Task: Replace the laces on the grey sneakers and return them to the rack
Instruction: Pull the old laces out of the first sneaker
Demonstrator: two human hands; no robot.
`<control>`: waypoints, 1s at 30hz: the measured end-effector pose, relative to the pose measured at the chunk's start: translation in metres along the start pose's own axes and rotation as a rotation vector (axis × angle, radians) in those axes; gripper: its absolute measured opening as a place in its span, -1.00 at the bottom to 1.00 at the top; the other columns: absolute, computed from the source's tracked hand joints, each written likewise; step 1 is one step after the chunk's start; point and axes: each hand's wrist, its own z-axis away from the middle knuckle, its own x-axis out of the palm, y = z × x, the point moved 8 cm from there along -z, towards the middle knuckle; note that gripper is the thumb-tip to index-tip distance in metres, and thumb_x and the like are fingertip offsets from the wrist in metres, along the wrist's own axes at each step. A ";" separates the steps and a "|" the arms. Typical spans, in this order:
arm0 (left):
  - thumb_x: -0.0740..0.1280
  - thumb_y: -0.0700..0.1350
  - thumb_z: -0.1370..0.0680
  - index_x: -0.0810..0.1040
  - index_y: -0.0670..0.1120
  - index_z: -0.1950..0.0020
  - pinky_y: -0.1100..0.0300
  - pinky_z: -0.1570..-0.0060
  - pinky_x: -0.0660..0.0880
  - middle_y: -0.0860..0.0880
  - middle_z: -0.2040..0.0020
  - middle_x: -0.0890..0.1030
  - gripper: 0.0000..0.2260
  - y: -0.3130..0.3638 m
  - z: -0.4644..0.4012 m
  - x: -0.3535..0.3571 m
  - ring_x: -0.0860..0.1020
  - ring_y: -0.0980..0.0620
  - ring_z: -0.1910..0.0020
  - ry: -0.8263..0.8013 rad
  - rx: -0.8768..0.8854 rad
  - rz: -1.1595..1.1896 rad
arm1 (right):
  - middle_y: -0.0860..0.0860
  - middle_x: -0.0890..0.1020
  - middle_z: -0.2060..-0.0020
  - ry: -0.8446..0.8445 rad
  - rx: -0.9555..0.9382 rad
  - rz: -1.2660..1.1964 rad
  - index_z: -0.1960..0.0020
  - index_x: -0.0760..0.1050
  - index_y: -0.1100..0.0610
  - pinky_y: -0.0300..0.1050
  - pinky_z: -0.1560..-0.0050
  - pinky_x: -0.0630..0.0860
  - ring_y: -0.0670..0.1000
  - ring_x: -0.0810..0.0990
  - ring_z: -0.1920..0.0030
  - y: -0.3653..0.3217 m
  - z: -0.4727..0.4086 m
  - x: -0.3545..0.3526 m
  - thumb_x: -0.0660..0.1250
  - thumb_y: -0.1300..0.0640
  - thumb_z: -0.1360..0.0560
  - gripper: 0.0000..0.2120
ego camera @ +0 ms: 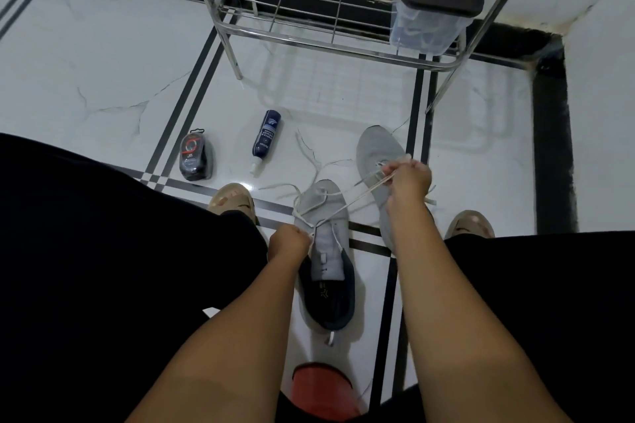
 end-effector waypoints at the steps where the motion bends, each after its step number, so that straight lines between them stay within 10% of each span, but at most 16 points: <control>1: 0.33 -0.08 -0.53 0.61 -0.12 0.08 0.22 0.15 0.42 -0.13 -0.01 0.64 -0.87 0.000 -0.001 0.001 0.59 -0.12 0.01 -0.004 -0.004 0.007 | 0.09 0.58 0.32 -0.009 -0.089 0.123 0.03 0.35 0.09 -0.13 0.33 0.54 -0.03 0.54 0.42 -0.011 -0.001 0.002 0.03 0.36 -0.54 -0.78; 7: 0.32 -0.09 -0.52 0.61 -0.06 0.07 0.18 0.12 0.48 -0.12 -0.02 0.64 -0.90 0.001 -0.002 0.004 0.58 -0.12 0.00 -0.001 0.002 0.012 | 0.03 0.65 0.05 -0.677 -0.442 1.302 0.08 0.64 0.12 -0.07 -0.05 0.53 0.05 0.58 0.02 0.051 0.057 0.059 0.21 0.23 -0.51 -0.78; 12: 0.31 -0.09 -0.53 0.63 -0.07 0.02 0.14 0.03 0.52 -0.13 -0.03 0.64 -0.87 0.001 -0.003 0.004 0.59 -0.13 -0.02 0.002 0.002 0.019 | 0.08 0.49 -0.09 -0.682 -0.754 1.730 -0.05 0.59 0.14 0.02 -0.08 0.44 0.13 0.48 -0.09 0.101 0.084 0.049 0.26 0.17 -0.55 -0.84; 15: 0.33 -0.08 -0.53 0.64 -0.09 -0.05 0.15 0.03 0.50 -0.13 -0.07 0.63 -0.83 -0.002 -0.005 0.004 0.58 -0.14 -0.05 0.005 -0.017 0.034 | 0.09 0.56 0.05 -0.384 -0.320 1.121 0.02 0.60 0.20 -0.10 0.10 0.46 0.08 0.51 0.13 0.075 0.048 0.027 0.19 0.23 -0.51 -0.79; 18: 0.32 -0.08 -0.54 0.64 -0.11 -0.05 0.13 0.02 0.49 -0.15 -0.08 0.63 -0.83 -0.003 -0.006 0.005 0.58 -0.16 -0.07 0.004 -0.023 0.027 | 0.07 0.51 0.30 -0.068 0.274 -0.011 0.01 0.48 0.25 -0.20 0.31 0.44 -0.01 0.43 0.35 0.043 0.015 0.004 0.12 0.28 -0.55 -0.83; 20: 0.31 -0.08 -0.54 0.63 -0.13 -0.09 0.11 -0.04 0.51 -0.16 -0.10 0.62 -0.79 -0.001 -0.006 0.006 0.57 -0.16 -0.10 0.007 -0.025 0.011 | 0.07 0.41 0.36 -0.063 0.305 -0.429 0.11 0.39 0.20 -0.17 0.35 0.43 -0.01 0.37 0.43 0.013 0.016 0.009 0.03 0.31 -0.58 -0.81; 26: 0.28 -0.06 -0.56 0.63 -0.11 -0.11 0.13 -0.02 0.47 -0.14 -0.14 0.61 -0.78 0.000 -0.005 0.007 0.55 -0.15 -0.12 0.010 -0.025 0.003 | 0.07 0.54 0.27 -0.534 -0.384 1.101 0.13 0.52 0.16 -0.17 0.33 0.34 0.04 0.50 0.25 0.024 0.058 0.051 0.31 0.11 -0.53 -0.87; 30: 0.28 -0.06 -0.54 0.64 -0.12 -0.03 0.15 0.08 0.47 -0.14 -0.06 0.63 -0.80 -0.001 -0.004 0.008 0.58 -0.14 -0.03 0.007 -0.021 -0.018 | 0.13 0.54 -0.03 -0.623 -0.704 1.655 0.16 0.47 0.18 -0.09 0.25 0.38 0.16 0.56 0.11 0.087 0.077 0.047 0.27 0.18 -0.52 -0.90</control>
